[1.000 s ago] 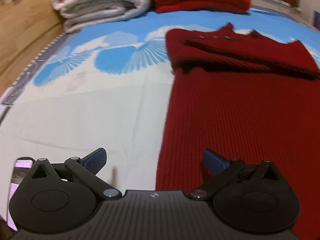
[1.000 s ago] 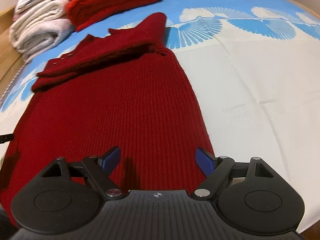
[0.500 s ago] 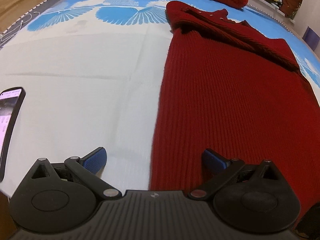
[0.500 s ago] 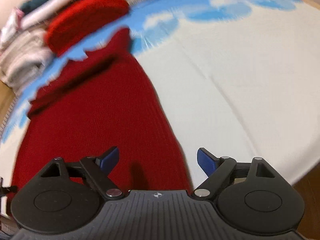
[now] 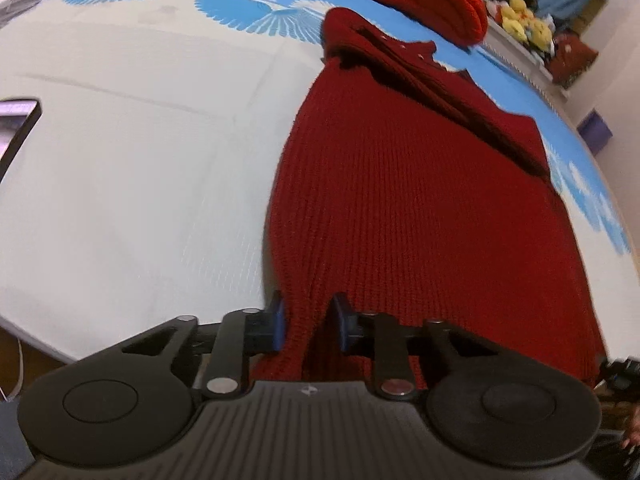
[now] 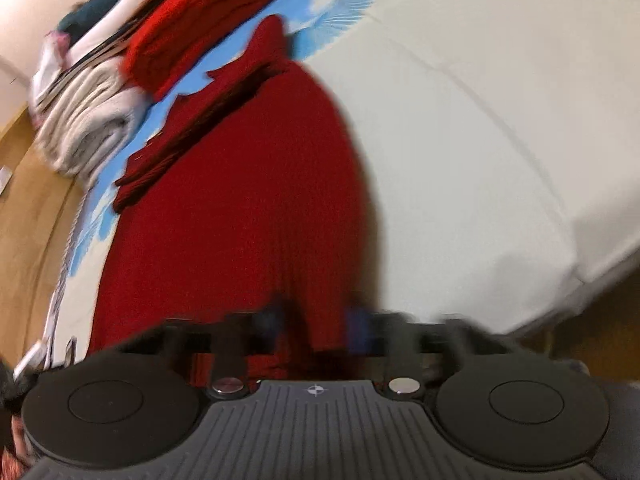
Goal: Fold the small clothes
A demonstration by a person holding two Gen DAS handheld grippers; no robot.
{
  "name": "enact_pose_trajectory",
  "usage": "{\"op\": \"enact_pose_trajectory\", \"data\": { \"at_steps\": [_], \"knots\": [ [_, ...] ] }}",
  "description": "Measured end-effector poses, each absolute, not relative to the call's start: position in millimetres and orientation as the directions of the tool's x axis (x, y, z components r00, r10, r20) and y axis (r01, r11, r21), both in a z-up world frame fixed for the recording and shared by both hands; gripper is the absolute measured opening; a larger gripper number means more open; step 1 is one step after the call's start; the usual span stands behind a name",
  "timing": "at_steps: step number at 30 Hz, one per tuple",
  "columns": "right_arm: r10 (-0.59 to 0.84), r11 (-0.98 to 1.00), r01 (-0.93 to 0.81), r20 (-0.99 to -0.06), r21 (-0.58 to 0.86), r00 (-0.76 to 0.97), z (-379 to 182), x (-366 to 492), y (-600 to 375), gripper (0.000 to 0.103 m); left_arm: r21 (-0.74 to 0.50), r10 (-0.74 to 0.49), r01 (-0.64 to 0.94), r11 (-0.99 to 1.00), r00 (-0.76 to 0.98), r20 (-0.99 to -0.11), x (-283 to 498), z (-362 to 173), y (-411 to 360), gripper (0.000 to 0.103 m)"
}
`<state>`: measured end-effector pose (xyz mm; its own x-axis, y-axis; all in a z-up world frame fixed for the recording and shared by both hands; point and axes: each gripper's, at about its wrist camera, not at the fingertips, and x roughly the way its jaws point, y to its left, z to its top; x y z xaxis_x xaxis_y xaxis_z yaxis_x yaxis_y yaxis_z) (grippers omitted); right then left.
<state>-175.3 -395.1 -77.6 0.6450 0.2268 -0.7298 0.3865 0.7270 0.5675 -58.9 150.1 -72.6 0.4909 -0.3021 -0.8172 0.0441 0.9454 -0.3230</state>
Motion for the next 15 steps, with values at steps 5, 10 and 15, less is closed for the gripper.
{"op": "enact_pose_trajectory", "data": {
  "at_steps": [5,10,15],
  "knots": [
    [0.127,0.696,0.427,-0.684,0.578,0.718,-53.6,-203.7,-399.0,0.012,-0.333,-0.306,0.05,0.941,0.541,-0.783,-77.2,-52.3,151.0,0.02],
    [0.124,0.74,0.375,-0.66,0.559,0.741,-24.9,-241.4,-386.9,0.012,-0.356,-0.354,0.108,0.928,0.549,-0.757,-108.6,-24.2,157.4,0.018],
    [0.16,0.721,0.37,-0.66,0.586,0.734,-2.6,-287.8,-384.3,0.011,-0.417,-0.411,0.117,0.901,0.536,-0.738,-161.4,-6.3,181.6,0.017]
  ]
}}
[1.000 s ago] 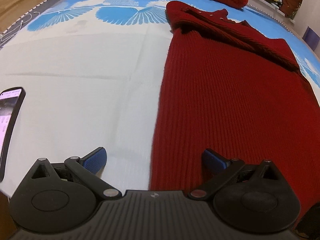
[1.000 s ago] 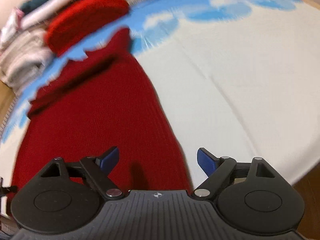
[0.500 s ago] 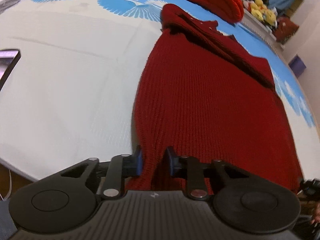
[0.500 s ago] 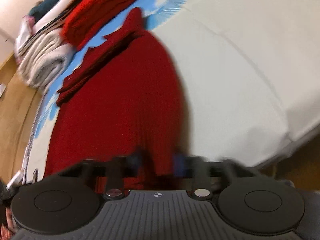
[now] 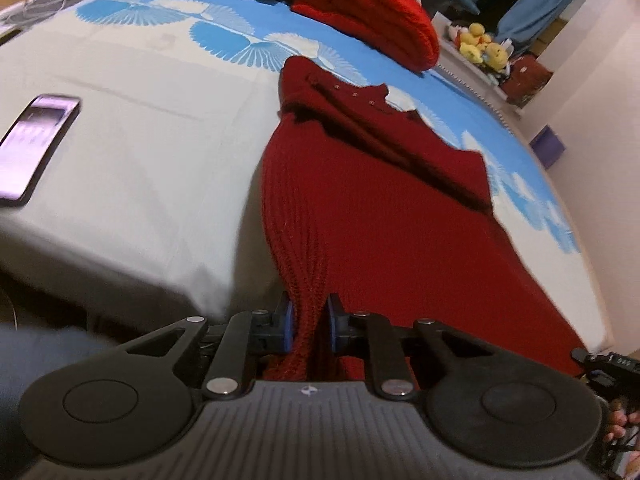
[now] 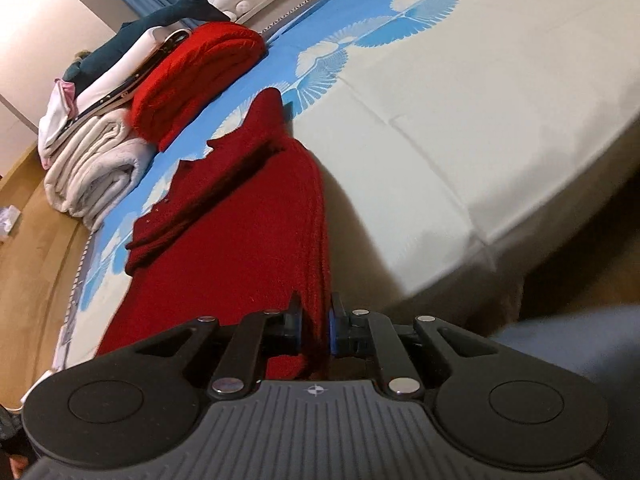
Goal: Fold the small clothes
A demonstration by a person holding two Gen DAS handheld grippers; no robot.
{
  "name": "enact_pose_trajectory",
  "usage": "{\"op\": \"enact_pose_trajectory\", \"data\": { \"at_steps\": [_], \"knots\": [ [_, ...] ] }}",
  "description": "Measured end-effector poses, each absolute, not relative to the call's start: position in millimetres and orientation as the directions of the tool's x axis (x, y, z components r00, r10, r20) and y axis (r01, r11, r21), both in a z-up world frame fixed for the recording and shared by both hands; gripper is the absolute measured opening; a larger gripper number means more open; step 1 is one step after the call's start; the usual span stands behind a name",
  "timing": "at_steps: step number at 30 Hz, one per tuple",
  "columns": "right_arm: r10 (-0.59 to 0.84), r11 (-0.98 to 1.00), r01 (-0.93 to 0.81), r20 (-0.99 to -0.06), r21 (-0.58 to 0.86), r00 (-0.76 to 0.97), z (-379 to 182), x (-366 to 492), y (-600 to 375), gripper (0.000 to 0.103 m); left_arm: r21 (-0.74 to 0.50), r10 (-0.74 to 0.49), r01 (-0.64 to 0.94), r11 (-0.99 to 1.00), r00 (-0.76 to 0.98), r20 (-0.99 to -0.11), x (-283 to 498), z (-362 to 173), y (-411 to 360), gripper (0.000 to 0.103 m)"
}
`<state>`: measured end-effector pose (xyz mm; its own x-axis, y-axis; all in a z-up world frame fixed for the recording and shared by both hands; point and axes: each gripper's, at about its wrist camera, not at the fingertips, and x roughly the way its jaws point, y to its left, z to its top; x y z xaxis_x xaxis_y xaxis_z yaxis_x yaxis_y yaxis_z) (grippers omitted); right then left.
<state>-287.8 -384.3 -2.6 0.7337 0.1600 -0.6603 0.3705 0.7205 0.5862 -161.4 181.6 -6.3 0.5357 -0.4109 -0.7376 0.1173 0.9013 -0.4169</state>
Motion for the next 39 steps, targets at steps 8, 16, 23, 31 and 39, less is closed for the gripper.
{"op": "enact_pose_trajectory", "data": {
  "at_steps": [8,16,23,31,39],
  "knots": [
    [0.147,0.706,0.391,-0.662,0.591,0.735,26.3,-294.3,-389.5,0.011,-0.448,-0.413,0.07,0.891,0.531,-0.74,-175.1,14.3,197.7,0.013],
    [0.142,0.737,0.362,-0.655,0.57,0.742,57.5,-141.1,-405.4,0.011,-0.468,-0.437,0.095,0.879,0.555,-0.708,-35.7,59.8,167.7,0.013],
    [0.036,0.629,0.554,-0.733,0.545,0.68,20.4,66.0,-441.8,0.035,-0.482,-0.309,-0.219,0.848,0.534,-0.787,199.7,24.1,146.7,0.04],
    [-0.019,0.666,0.555,-0.733,0.497,0.68,-12.8,37.4,-446.5,0.072,-0.368,-0.145,-0.248,0.896,0.621,-0.771,209.4,29.1,176.3,0.09],
    [0.002,0.629,0.569,-0.733,0.529,0.68,-26.1,-33.7,-417.6,0.075,-0.34,-0.197,-0.141,0.93,0.59,-0.783,112.0,9.0,137.6,0.09]
  ]
}}
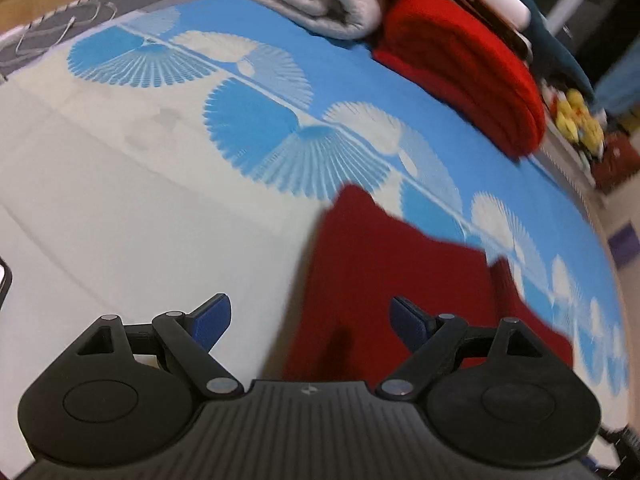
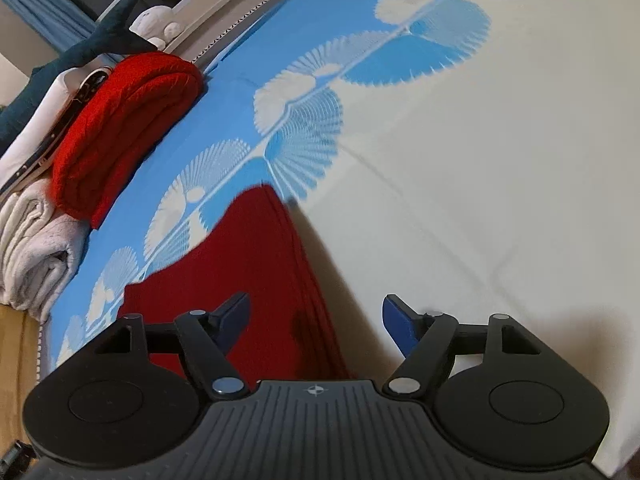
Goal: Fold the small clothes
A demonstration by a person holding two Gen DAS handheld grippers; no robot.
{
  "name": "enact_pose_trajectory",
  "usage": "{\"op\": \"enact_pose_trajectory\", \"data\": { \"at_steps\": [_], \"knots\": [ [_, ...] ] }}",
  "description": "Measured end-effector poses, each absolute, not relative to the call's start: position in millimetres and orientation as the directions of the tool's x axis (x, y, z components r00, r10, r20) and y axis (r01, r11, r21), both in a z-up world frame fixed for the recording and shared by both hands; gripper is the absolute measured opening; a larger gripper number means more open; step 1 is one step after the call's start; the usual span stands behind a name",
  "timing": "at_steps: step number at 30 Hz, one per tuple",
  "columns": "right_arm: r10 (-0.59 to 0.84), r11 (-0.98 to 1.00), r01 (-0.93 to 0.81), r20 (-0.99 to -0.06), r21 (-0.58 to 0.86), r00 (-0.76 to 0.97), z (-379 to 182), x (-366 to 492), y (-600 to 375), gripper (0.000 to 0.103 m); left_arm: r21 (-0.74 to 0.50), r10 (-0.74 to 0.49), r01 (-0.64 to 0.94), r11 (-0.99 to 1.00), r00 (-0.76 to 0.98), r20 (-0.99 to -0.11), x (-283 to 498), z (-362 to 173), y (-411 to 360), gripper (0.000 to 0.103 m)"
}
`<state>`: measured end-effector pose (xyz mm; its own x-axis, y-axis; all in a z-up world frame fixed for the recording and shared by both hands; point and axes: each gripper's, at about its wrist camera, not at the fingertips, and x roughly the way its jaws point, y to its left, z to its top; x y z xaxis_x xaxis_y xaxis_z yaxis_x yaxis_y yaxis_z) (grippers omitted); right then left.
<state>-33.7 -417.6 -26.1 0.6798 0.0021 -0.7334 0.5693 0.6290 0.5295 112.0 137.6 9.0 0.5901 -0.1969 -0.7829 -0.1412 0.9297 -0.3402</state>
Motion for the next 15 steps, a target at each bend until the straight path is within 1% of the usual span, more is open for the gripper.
{"op": "enact_pose_trajectory", "data": {
  "at_steps": [4,8,10,12,15],
  "knots": [
    [-0.041,0.629,0.585,-0.729,0.512,0.683,-24.8,-42.3,-400.7,0.075,-0.27,-0.148,-0.106,0.957,0.624,-0.768,93.0,3.3,118.0,0.092],
    [-0.132,0.608,0.616,-0.701,0.501,0.701,-26.7,-45.6,-387.5,0.075,-0.164,-0.063,-0.092,0.982,0.659,-0.75,88.2,-7.1,106.6,0.097],
    [-0.136,0.641,0.611,-0.714,0.466,0.687,-31.2,-37.2,-381.6,0.075,-0.088,-0.028,-0.056,0.995,0.67,-0.741,91.4,-9.4,96.7,0.097],
    [-0.144,0.687,0.592,-0.721,0.42,0.678,-33.0,-26.0,-376.4,0.075,-0.034,-0.024,-0.001,0.999,0.673,-0.739,97.1,-11.6,86.6,0.097],
    [-0.168,0.733,0.575,-0.721,0.364,0.672,-32.9,-14.7,-372.6,0.075,-0.002,-0.038,0.055,0.998,0.674,-0.737,102.5,-15.7,75.9,0.096]
  ]
}}
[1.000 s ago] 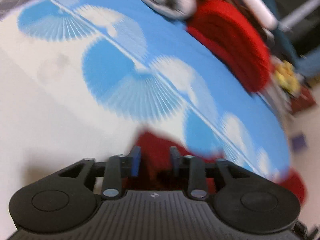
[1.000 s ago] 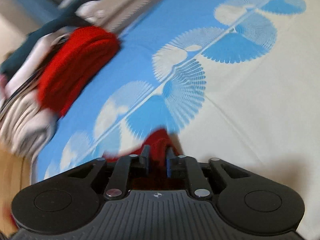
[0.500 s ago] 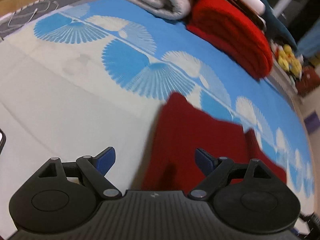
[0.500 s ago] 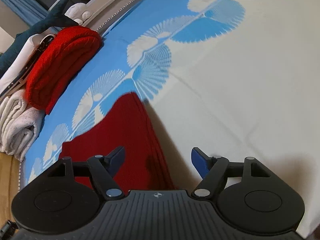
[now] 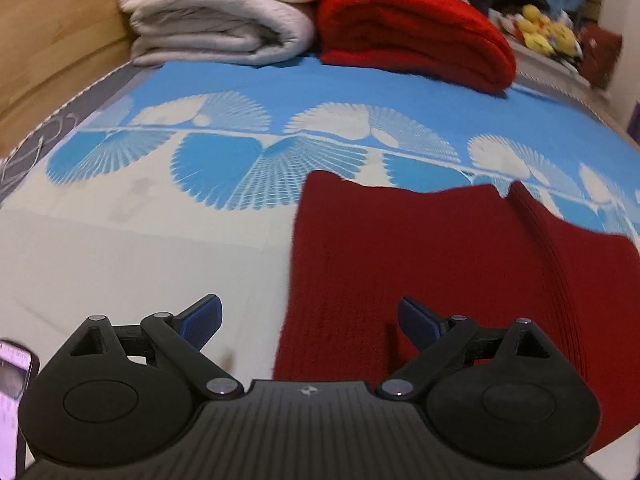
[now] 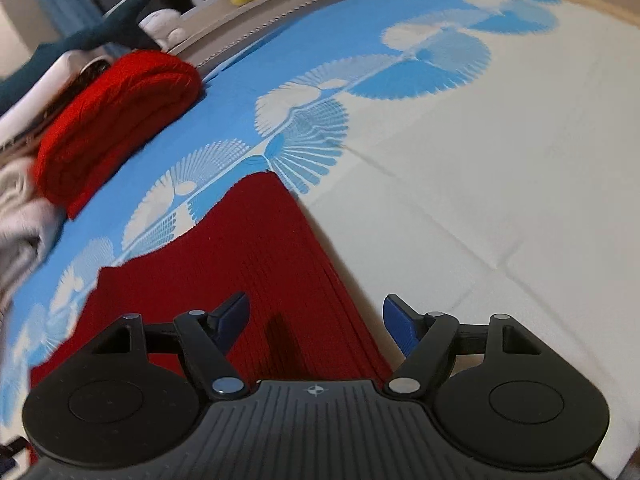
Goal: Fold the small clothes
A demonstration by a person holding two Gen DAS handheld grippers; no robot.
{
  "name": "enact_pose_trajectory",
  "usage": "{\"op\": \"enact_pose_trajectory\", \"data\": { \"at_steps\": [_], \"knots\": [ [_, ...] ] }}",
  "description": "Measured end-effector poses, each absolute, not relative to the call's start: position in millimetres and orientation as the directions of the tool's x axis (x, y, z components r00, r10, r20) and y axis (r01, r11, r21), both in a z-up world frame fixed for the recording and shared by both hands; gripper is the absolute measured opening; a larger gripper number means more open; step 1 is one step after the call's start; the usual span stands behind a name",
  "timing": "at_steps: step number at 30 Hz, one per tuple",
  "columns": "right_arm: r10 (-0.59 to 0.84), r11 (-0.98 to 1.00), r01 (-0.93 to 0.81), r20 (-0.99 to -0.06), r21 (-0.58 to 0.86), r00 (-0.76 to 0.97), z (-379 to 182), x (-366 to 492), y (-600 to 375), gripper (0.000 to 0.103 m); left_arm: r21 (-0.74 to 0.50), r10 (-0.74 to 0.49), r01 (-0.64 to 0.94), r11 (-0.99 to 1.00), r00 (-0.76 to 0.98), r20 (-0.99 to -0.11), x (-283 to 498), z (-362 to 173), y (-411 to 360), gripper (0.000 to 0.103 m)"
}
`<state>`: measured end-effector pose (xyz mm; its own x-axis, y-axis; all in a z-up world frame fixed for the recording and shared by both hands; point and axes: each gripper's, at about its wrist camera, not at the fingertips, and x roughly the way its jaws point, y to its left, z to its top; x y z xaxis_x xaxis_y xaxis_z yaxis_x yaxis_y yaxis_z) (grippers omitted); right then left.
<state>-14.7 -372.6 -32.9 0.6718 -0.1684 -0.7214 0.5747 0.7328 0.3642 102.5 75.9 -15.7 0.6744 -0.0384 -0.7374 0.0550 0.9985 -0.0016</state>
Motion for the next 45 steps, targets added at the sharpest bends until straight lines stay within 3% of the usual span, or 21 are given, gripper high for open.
{"op": "enact_pose_trajectory", "data": {
  "at_steps": [3,4,6,7,8,9,14,19,21,22,24,26,28,31,34,35,37,38,41,45],
  "knots": [
    [-0.172,0.77,0.556,-0.738,0.312,0.653,-37.0,-6.0,-367.4,0.075,-0.02,-0.068,0.081,0.996,0.653,-0.755,110.8,-21.6,74.4,0.065],
    [-0.159,0.784,0.543,-0.748,0.301,0.644,-39.6,-3.0,-365.0,0.075,-0.038,-0.089,0.093,0.995,0.635,-0.767,114.5,-24.3,74.8,0.049],
    [-0.129,0.811,0.511,-0.765,0.284,0.631,-43.1,1.5,-357.3,0.064,-0.064,-0.118,0.11,0.992,0.62,-0.775,116.1,-27.1,77.6,0.028],
    [-0.13,0.83,0.49,-0.762,0.267,0.634,-42.5,2.1,-353.0,0.048,-0.052,-0.107,0.105,0.993,0.63,-0.769,115.1,-26.7,79.5,0.014],
    [-0.137,0.85,0.467,-0.756,0.241,0.64,-41.0,2.3,-348.7,0.026,-0.05,-0.103,0.102,0.994,0.633,-0.768,115.0,-26.3,82.1,0.014],
    [-0.145,0.867,0.448,-0.75,0.218,0.645,-38.3,2.0,-345.4,0.016,-0.081,-0.123,0.096,0.992,0.629,-0.768,114.3,-24.7,87.7,0.013],
    [-0.144,0.854,0.441,-0.689,0.276,0.71,-18.8,-16.9,-359.3,0.014,-0.143,-0.155,0.07,0.987,0.632,-0.759,105.4,-17.3,118.1,0.012],
    [-0.085,0.826,0.476,-0.768,0.302,0.635,-47.3,-12.3,-383.3,0.014,-0.142,-0.156,0.07,0.987,0.588,-0.794,106.7,-33.8,126.1,0.013],
    [-0.099,0.836,0.465,-0.754,0.292,0.65,-47.7,-12.3,-379.2,0.014,-0.115,-0.146,0.089,0.989,0.594,-0.791,104.9,-36.2,120.6,0.014],
    [-0.096,0.841,0.455,-0.747,0.292,0.658,-46.8,-12.6,-377.8,0.015,-0.103,-0.144,0.102,0.989,0.601,-0.786,103.3,-36.2,118.0,0.018],
    [-0.084,0.837,0.449,-0.737,0.313,0.67,-45.7,-15.2,-378.9,0.022,-0.088,-0.126,0.092,0.992,0.615,-0.778,100.2,-35.5,115.8,0.039],
    [-0.061,0.824,0.449,-0.732,0.347,0.679,-44.2,-19.4,-382.1,0.058,-0.1,-0.129,0.082,0.992,0.606,-0.785,95.1,-33.0,117.9,0.086],
    [-0.026,0.815,0.435,-0.727,0.382,0.686,-42.3,-23.8,-383.9,0.066,-0.157,-0.167,0.069,0.985,0.589,-0.791,87.2,-31.3,123.5,0.095],
    [-0.008,0.834,0.413,-0.74,0.366,0.672,-41.7,-28.2,-381.3,0.07,-0.252,-0.284,0.135,0.958,0.537,-0.794,76.9,-33.1,126.7,0.095],
    [-0.015,0.869,0.392,-0.775,0.302,0.631,-47.3,-29.7,-374.1,0.069,-0.197,-0.263,0.18,0.964,0.505,-0.822,76.1,-42.8,113.8,0.091],
    [-0.001,0.872,0.385,-0.784,0.304,0.621,-49.8,-29.8,-373.6,0.064,-0.157,-0.236,0.193,0.969,0.506,-0.83,75.6,-45.8,108.9,0.076],
    [0.018,0.869,0.386,-0.797,0.311,0.603,-52.0,-29.4,-373.4,0.048,-0.155,-0.249,0.225,0.962,0.487,-0.837,75.4,-49.7,105.3,0.056],
    [0.007,0.873,0.386,-0.798,0.299,0.603,-50.9,-30.1,-373.3,0.037,-0.162,-0.247,0.211,0.964,0.487,-0.838,74.7,-49.9,106.3,0.05],
    [0.016,0.863,0.395,-0.798,0.315,0.602,-50.2,-33.8,-381.6,0.024,-0.169,-0.249,0.204,0.964,0.485,-0.838,73.9,-51.3,116.2,0.04],
    [0.075,0.817,0.42,-0.795,0.395,0.601,-59.6,-37.4,-397.0,0.024,-0.187,-0.255,0.184,0.965,0.48,-0.84,72.4,-56.4,133.5,0.042]
  ]
}}
